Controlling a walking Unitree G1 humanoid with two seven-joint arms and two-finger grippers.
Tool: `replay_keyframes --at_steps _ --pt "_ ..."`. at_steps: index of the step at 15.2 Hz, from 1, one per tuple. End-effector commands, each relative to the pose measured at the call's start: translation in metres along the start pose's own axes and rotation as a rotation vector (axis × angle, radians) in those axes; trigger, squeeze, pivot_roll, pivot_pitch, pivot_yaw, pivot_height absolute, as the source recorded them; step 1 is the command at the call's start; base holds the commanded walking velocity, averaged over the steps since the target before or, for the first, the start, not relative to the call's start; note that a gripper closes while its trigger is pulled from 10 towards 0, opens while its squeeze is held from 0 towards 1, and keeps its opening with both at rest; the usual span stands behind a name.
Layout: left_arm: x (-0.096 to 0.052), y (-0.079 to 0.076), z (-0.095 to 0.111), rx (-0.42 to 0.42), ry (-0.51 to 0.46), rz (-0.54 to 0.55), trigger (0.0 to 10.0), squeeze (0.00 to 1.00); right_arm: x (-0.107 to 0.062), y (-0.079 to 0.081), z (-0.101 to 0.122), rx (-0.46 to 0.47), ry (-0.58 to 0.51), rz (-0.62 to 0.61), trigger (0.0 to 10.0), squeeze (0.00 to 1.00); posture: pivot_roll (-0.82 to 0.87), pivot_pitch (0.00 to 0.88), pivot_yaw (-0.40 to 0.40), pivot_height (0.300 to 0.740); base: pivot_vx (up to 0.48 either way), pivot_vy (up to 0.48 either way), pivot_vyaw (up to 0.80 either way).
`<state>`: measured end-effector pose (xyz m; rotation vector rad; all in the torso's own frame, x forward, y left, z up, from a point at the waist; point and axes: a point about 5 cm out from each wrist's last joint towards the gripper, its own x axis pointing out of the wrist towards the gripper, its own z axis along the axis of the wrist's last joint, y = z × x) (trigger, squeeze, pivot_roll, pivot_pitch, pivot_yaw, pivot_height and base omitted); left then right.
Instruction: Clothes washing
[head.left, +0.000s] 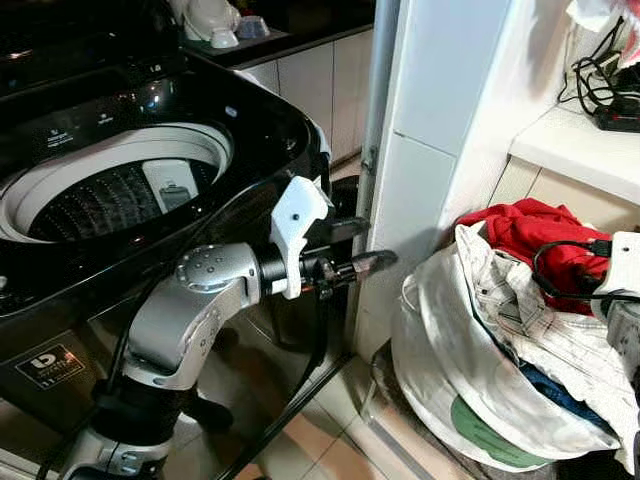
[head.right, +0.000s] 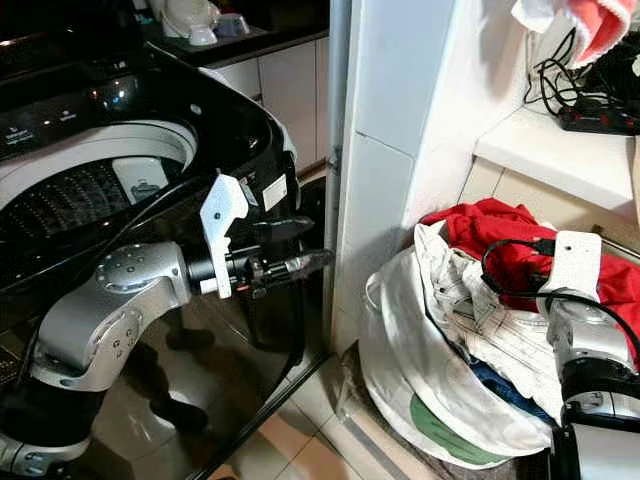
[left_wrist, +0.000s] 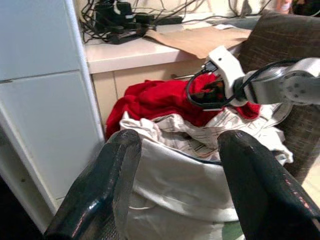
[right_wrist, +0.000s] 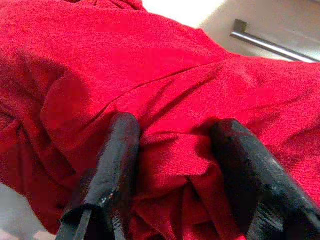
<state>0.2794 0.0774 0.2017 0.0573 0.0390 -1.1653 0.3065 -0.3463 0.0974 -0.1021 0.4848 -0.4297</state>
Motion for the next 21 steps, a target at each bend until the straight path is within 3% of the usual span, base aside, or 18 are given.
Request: replay_keyframes --at_steps 1,5,15,17,18,20,21 --pt "-0.001 -0.005 0.001 -0.002 0.003 -0.026 10.0 0.0 0.001 0.003 -0.002 0.024 0.015 0.011 0.0 0.0 -0.06 0.0 0.044 0.74 0.0 0.0 0.0" --pt "-0.002 -0.012 -0.002 -0.017 0.023 -0.078 10.0 0.0 0.002 0.002 -0.002 0.034 0.017 0.018 0.0 0.0 -0.07 0.0 0.042 0.74 0.0 0.0 0.0" --pt "-0.002 -0.008 -0.001 -0.027 0.025 -0.054 10.0 0.0 0.001 0.003 0.002 0.082 0.004 0.037 0.0 0.0 -0.07 0.0 0.046 0.74 0.0 0.0 0.0" --pt "-0.002 -0.006 0.001 -0.025 0.018 -0.038 10.0 0.0 0.0 0.003 0.014 0.082 -0.028 0.056 0.0 0.0 -0.06 0.0 0.043 0.74 0.0 0.0 0.0" --pt "-0.002 -0.001 0.005 -0.016 -0.008 0.006 10.0 0.0 -0.006 0.008 0.038 0.107 -0.099 0.15 0.0 0.0 -0.06 0.0 0.042 0.74 0.0 0.0 0.0" --pt "-0.003 0.004 0.01 -0.006 -0.034 0.047 10.0 0.0 -0.018 0.016 0.062 0.129 -0.174 0.281 0.0 0.0 -0.06 0.0 0.042 0.74 0.0 0.0 0.0" --pt "-0.003 0.005 0.014 0.005 -0.058 0.05 10.0 0.0 -0.037 0.024 0.079 0.067 -0.213 0.424 0.0 0.0 -0.06 0.0 0.042 0.74 0.0 0.0 0.0"
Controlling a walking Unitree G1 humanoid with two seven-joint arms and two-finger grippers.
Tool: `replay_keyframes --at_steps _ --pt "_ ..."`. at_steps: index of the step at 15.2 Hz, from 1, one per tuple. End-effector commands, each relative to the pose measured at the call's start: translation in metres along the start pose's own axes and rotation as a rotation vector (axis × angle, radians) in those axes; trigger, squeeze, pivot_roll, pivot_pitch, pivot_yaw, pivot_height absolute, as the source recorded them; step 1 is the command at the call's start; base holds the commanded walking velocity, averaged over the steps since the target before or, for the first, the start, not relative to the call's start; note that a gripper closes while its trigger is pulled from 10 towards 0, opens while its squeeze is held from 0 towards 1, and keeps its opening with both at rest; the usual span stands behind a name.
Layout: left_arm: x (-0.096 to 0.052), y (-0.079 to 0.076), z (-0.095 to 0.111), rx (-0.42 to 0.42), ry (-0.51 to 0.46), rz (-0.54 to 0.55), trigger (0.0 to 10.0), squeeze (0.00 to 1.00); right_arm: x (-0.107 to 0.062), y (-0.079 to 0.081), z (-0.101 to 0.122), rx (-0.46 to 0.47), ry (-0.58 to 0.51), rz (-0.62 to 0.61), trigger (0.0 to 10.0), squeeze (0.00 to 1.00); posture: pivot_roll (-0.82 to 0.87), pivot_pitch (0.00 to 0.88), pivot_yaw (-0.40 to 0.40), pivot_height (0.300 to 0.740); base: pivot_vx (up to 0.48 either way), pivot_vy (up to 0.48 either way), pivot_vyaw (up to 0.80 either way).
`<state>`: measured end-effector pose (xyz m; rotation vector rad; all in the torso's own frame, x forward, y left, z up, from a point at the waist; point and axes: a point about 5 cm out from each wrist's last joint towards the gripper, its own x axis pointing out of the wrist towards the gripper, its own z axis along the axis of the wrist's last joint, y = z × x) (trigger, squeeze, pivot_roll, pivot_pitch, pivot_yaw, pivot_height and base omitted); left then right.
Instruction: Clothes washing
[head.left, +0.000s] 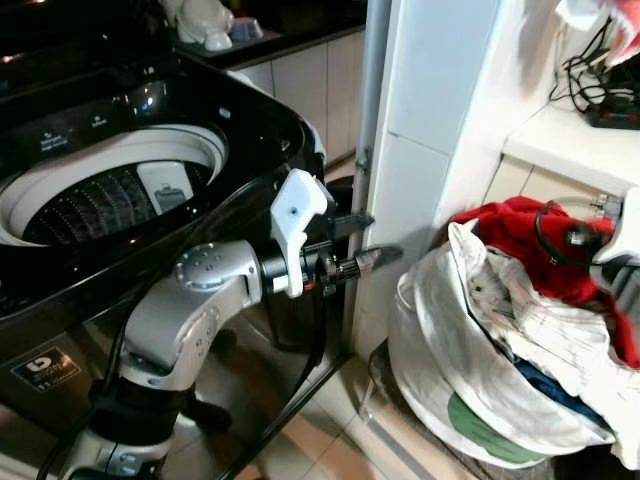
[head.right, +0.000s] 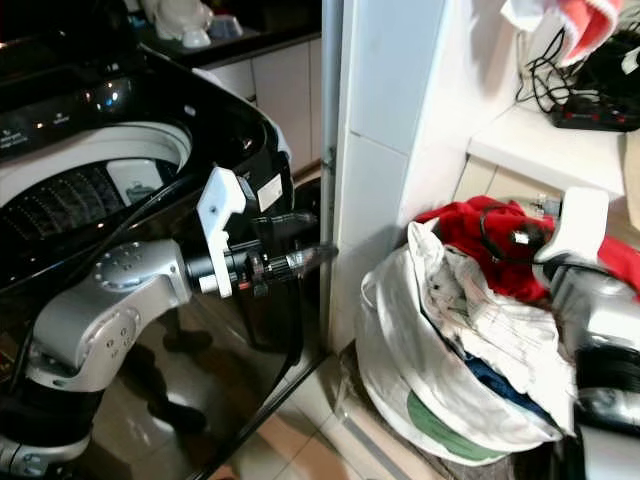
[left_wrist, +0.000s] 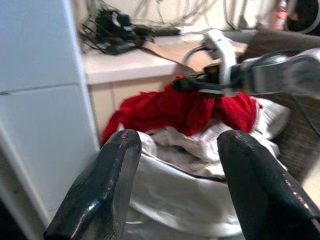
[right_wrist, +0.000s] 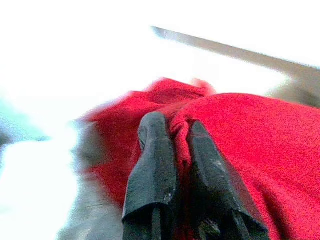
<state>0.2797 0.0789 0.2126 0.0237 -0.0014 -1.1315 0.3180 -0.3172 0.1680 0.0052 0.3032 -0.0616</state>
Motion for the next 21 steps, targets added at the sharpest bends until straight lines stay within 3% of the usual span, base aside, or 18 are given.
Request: replay_keyframes --at_steps 1,4,5,6,10,11,12,15,16,17,21 --pt "0.001 0.003 0.008 0.021 -0.034 0.013 10.0 0.0 -0.012 0.026 0.029 -0.043 -0.056 0.204 0.0 0.0 -0.07 0.0 0.038 0.74 0.0 0.0 0.0" --pt "0.008 0.006 0.027 0.027 -0.159 0.06 10.0 0.0 -0.048 0.066 0.074 -0.073 -0.196 0.49 0.0 0.0 -0.08 0.0 0.045 0.74 0.0 0.0 0.0" --pt "0.011 0.01 0.04 0.019 -0.233 0.095 10.0 0.61 -0.059 0.08 0.091 -0.065 -0.266 0.585 0.0 0.0 -0.09 0.0 0.045 0.74 0.0 0.0 0.0" --pt "0.015 0.01 0.052 0.011 -0.291 0.088 10.0 1.0 -0.071 0.095 0.107 -0.043 -0.333 0.679 0.0 0.0 -0.09 0.0 0.043 0.74 0.0 0.0 0.0" --pt "0.029 0.016 0.062 0.077 -0.336 0.169 10.0 0.96 -0.089 0.125 0.131 0.105 -0.471 0.903 0.0 0.0 -0.08 0.0 0.029 0.74 0.0 0.0 0.0" --pt "0.031 0.017 0.061 0.085 -0.333 0.177 10.0 0.16 -0.091 0.129 0.134 0.131 -0.489 0.928 0.0 0.0 -0.08 0.0 0.029 0.74 0.0 0.0 0.0" --pt "0.033 0.017 0.059 0.079 -0.331 0.185 10.0 0.0 -0.094 0.134 0.138 0.169 -0.51 0.969 0.0 0.0 -0.08 0.0 0.029 0.74 0.0 0.0 0.0" --pt "0.035 0.011 0.056 0.043 -0.346 0.13 10.0 0.0 -0.099 0.146 0.14 0.178 -0.511 1.018 0.0 0.0 -0.08 0.0 0.029 0.74 0.0 0.0 0.0" --pt "0.04 0.002 0.051 -0.026 -0.365 0.057 2.5 0.0 -0.1 0.151 0.14 0.184 -0.505 1.038 0.0 0.0 -0.08 0.0 0.027 0.74 0.0 0.0 0.0" --pt "0.041 -0.002 0.049 -0.055 -0.371 0.03 0.0 0.0 -0.1 0.153 0.14 0.186 -0.505 1.044 0.0 0.0 -0.08 0.0 0.027 0.74 0.0 0.0 0.0" --pt "0.046 -0.007 0.046 -0.096 -0.378 -0.006 0.0 0.0 -0.103 0.155 0.141 0.2 -0.501 1.048 0.0 0.0 -0.09 0.0 0.035 0.74 0.0 0.0 0.0"
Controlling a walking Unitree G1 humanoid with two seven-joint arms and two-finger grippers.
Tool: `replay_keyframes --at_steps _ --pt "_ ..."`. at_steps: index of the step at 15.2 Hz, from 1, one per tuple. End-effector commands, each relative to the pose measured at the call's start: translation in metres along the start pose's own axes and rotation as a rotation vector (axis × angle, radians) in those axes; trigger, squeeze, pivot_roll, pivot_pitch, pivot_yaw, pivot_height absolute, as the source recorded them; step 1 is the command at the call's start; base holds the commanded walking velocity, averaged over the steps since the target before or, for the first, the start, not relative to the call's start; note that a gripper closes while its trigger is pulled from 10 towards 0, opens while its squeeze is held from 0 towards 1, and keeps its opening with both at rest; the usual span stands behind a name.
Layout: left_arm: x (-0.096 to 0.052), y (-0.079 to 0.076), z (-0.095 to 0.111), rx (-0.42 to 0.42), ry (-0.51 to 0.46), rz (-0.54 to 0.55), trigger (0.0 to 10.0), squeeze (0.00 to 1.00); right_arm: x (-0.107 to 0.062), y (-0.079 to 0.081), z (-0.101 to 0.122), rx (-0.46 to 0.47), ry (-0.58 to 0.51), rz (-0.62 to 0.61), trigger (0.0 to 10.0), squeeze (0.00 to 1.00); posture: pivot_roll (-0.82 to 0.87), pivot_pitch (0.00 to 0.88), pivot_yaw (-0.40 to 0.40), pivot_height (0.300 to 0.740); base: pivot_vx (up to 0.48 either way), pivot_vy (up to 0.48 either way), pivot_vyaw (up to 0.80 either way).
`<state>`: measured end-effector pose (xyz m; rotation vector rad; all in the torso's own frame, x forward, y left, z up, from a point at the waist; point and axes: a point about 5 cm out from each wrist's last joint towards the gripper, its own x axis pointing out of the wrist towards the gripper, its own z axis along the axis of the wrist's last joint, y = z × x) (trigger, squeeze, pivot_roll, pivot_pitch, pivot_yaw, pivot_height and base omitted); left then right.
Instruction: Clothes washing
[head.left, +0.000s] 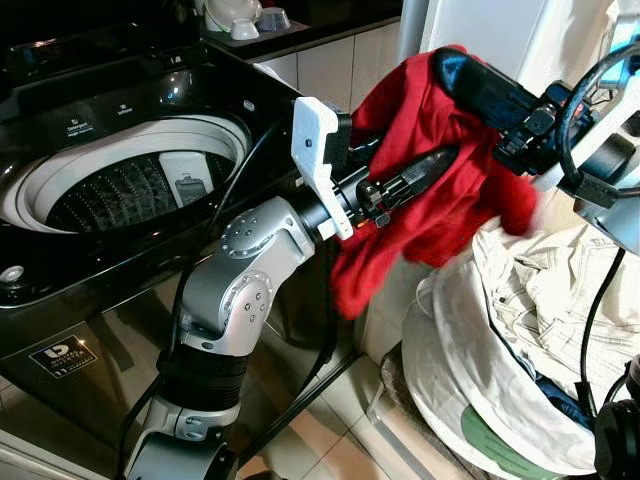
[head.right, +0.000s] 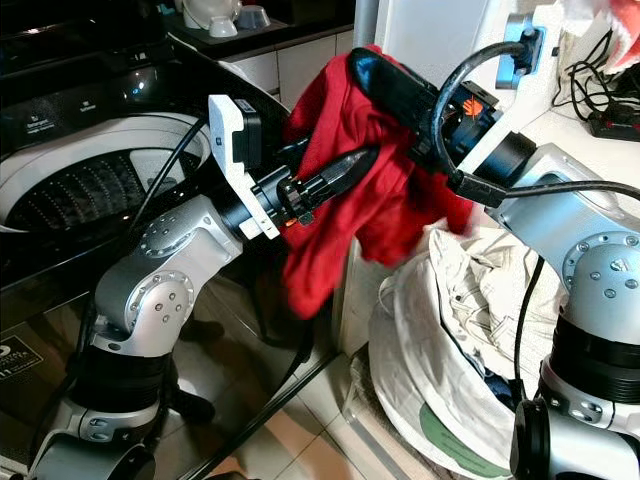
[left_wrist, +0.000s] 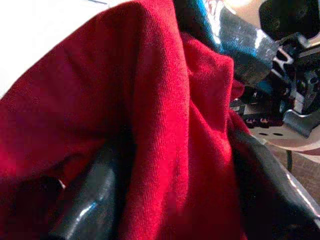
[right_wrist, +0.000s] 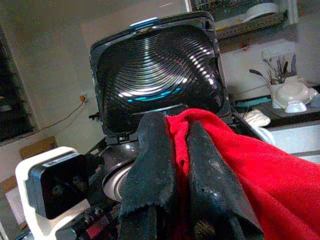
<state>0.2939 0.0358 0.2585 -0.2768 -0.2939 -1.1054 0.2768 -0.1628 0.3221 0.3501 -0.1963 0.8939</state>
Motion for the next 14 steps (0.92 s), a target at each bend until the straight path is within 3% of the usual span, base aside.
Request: replay_keyframes --at_steps 1,14 --pt "0.001 -0.001 -0.002 -0.009 0.011 -0.016 0.0 0.0 0.003 0.01 0.008 -0.017 -0.023 0.047 0.0 0.0 -0.09 0.0 0.035 0.74 0.0 0.0 0.0" --pt "-0.009 0.02 0.003 0.05 0.02 0.097 0.0 0.0 0.006 0.006 0.0 -0.011 0.011 0.003 0.0 0.0 -0.08 0.0 0.03 0.74 0.0 0.0 0.0"
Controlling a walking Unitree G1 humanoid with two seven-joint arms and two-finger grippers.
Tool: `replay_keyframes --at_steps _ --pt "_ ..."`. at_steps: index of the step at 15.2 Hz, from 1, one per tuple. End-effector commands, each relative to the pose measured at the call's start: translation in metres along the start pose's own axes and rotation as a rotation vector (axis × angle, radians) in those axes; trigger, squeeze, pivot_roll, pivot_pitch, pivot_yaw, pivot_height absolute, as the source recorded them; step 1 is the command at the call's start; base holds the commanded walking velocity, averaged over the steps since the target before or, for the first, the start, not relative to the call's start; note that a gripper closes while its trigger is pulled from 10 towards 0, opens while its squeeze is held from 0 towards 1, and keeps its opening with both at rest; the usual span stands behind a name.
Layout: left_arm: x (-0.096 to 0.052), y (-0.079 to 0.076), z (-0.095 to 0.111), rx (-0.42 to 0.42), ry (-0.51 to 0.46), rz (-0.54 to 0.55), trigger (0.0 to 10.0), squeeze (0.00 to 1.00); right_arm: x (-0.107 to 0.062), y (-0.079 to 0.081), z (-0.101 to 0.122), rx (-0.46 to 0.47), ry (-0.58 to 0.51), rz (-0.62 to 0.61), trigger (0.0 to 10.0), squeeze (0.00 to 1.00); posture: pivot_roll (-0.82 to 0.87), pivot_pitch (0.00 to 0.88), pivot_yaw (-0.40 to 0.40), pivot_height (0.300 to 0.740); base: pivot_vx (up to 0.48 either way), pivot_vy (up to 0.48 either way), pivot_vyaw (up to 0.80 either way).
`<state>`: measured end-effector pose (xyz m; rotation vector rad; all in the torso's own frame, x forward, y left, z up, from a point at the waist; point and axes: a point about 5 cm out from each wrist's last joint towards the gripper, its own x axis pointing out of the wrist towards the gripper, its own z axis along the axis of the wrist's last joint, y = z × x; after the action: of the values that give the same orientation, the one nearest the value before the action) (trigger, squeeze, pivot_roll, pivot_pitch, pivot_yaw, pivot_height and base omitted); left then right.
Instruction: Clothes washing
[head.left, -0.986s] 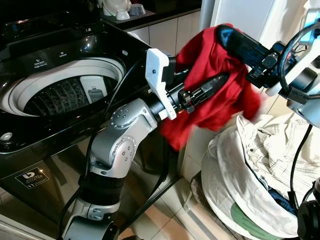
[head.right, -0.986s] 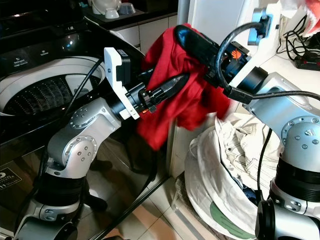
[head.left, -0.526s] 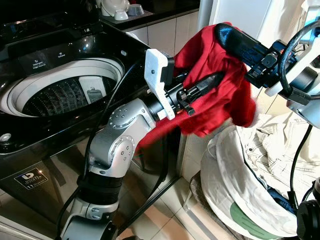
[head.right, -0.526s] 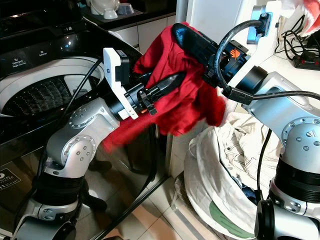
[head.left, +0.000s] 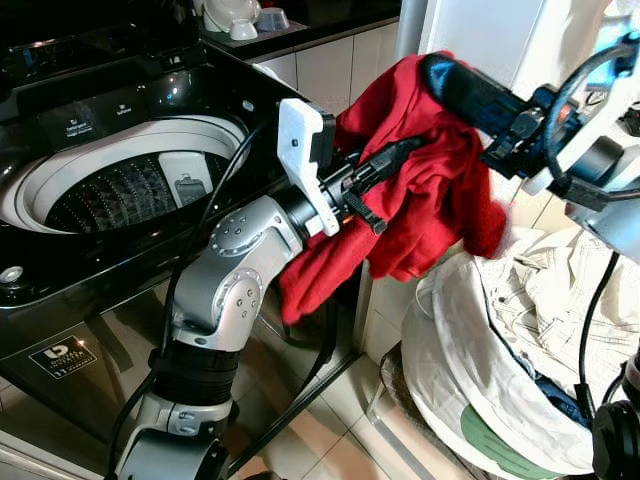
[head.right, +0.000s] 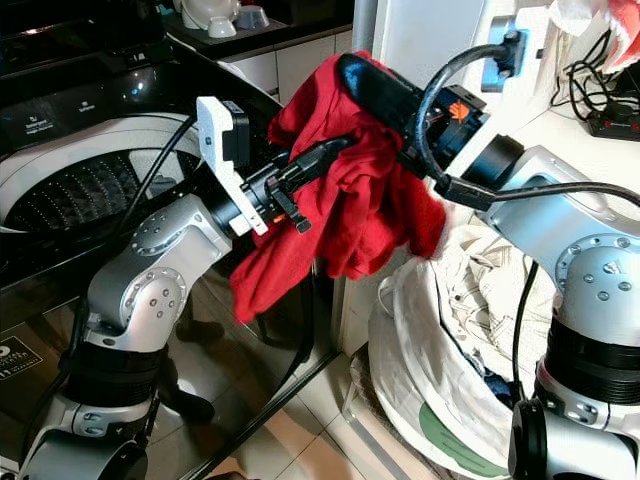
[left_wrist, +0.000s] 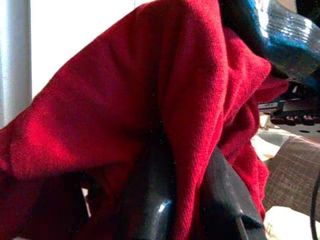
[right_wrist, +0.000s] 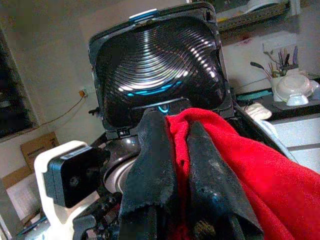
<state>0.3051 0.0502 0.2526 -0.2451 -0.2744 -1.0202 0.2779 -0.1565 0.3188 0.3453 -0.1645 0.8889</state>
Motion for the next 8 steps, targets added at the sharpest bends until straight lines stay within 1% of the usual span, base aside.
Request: replay_keyframes --at_steps 1,2,3,4,5,6,7,8 --pt "0.001 0.005 0.005 0.023 -0.005 0.025 0.0 0.0 0.001 0.003 0.006 -0.023 -0.015 0.009 0.4 0.0 -0.08 0.0 0.03 0.74 0.0 0.0 0.0" --pt "0.0 0.012 0.009 0.045 -0.008 0.062 0.0 0.0 0.002 0.001 0.005 -0.029 -0.01 0.0 10.0 0.59 -0.07 0.0 0.031 0.74 0.0 0.0 0.0" --pt "-0.001 0.024 0.017 0.093 -0.017 0.134 0.0 0.0 0.002 -0.001 0.005 -0.02 -0.011 0.003 10.0 1.0 -0.07 0.0 0.032 0.74 0.0 0.0 0.0" --pt "-0.006 0.057 0.042 0.228 -0.034 0.308 0.0 0.0 0.002 -0.002 0.004 -0.054 0.009 -0.011 10.0 1.0 -0.07 0.0 0.036 0.74 0.0 0.0 0.0" --pt "-0.019 0.096 0.087 0.462 -0.056 0.509 0.0 0.0 0.002 -0.003 -0.003 -0.118 0.069 -0.04 10.0 0.0 -0.07 0.0 0.036 0.74 0.0 0.0 0.0" --pt "-0.036 0.124 0.15 0.73 -0.101 0.702 0.0 0.0 0.003 -0.001 -0.011 -0.129 0.098 -0.028 10.0 0.0 -0.06 0.0 0.037 0.74 0.0 0.0 0.0" --pt "-0.044 0.132 0.178 0.895 -0.072 0.772 0.0 0.0 0.006 0.002 -0.014 -0.131 0.105 -0.021 10.0 0.0 -0.06 0.0 0.038 0.74 0.0 0.0 0.0" --pt "-0.045 0.134 0.183 0.933 -0.054 0.782 0.0 0.0 0.007 0.003 -0.015 -0.132 0.108 -0.019 10.0 0.0 -0.06 0.0 0.038 0.74 0.0 0.0 0.0"
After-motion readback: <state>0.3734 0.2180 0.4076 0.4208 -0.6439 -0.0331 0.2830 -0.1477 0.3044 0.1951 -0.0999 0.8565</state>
